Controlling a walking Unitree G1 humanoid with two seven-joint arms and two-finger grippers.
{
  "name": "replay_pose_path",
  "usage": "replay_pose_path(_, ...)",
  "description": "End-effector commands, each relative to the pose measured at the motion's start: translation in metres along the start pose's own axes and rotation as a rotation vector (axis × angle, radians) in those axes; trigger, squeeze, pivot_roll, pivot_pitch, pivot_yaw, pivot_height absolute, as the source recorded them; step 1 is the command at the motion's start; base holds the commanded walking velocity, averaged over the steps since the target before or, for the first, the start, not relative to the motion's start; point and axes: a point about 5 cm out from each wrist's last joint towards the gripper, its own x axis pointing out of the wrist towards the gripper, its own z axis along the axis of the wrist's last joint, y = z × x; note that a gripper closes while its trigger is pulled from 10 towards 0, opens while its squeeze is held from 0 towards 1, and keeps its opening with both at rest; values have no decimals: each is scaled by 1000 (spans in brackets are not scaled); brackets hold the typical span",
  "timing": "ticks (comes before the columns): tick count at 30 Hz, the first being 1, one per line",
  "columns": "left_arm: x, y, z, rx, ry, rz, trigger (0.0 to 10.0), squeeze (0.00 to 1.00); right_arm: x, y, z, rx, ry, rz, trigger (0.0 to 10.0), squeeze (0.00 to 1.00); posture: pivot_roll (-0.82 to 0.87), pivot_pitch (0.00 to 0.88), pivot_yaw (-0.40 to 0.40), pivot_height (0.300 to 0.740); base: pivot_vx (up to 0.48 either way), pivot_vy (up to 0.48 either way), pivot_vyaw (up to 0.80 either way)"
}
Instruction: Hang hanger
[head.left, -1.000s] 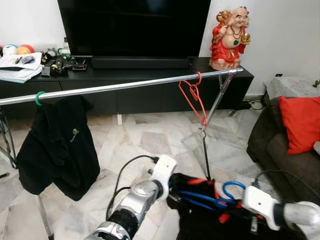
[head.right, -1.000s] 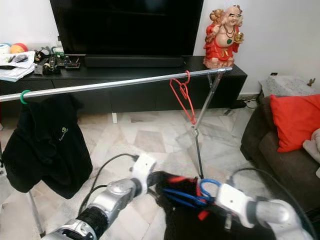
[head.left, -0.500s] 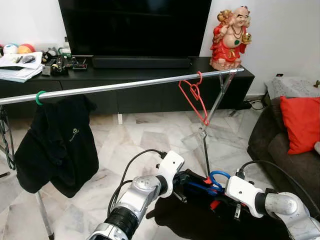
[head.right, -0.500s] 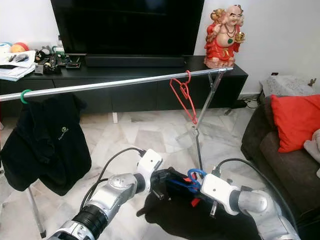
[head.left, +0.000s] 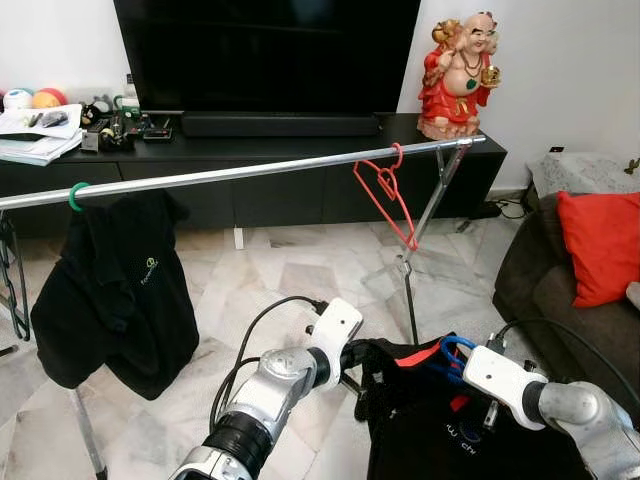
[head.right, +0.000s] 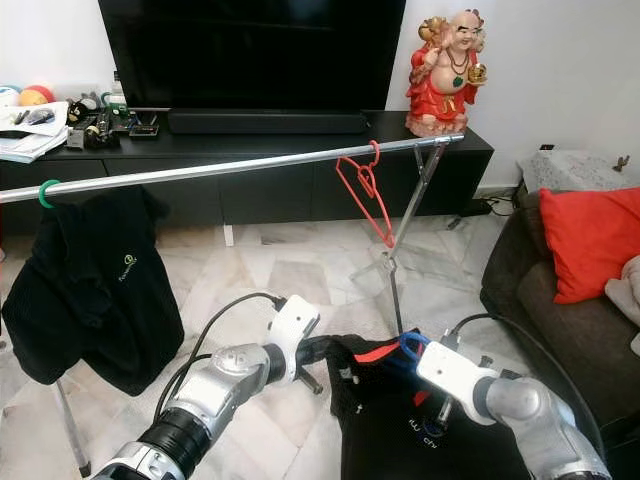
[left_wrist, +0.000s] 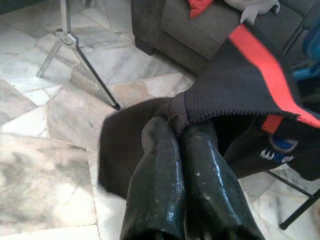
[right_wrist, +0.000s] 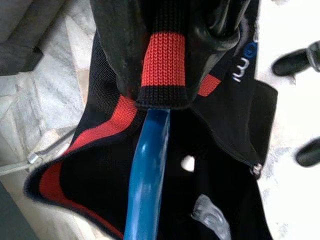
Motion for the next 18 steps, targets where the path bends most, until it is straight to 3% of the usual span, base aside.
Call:
replay_pose_path(1, 1, -4, 4, 10, -9, -19, 0, 0, -2, -3, 7, 7, -31, -15, 0, 0, -111, 0, -48, 740, 0, 0, 0)
replay_pose_path(7, 2, -13, 9, 6, -36, -85, 0, 0, 6, 0, 9, 22, -26, -27, 0, 0, -108, 0, -46, 740, 0, 0, 0)
replay_pose_path(11, 0, -27, 23, -19, -103, -208, 0, 0, 23, 1, 28, 107, -78, -78, 0, 0, -95, 0, -45, 740, 0, 0, 0)
replay_pose_path(18, -11, -49, 28, 50, -143, -419, 0, 0, 38, -2, 55, 212, -151, -147, 0, 0, -83, 0, -46, 740, 0, 0, 0)
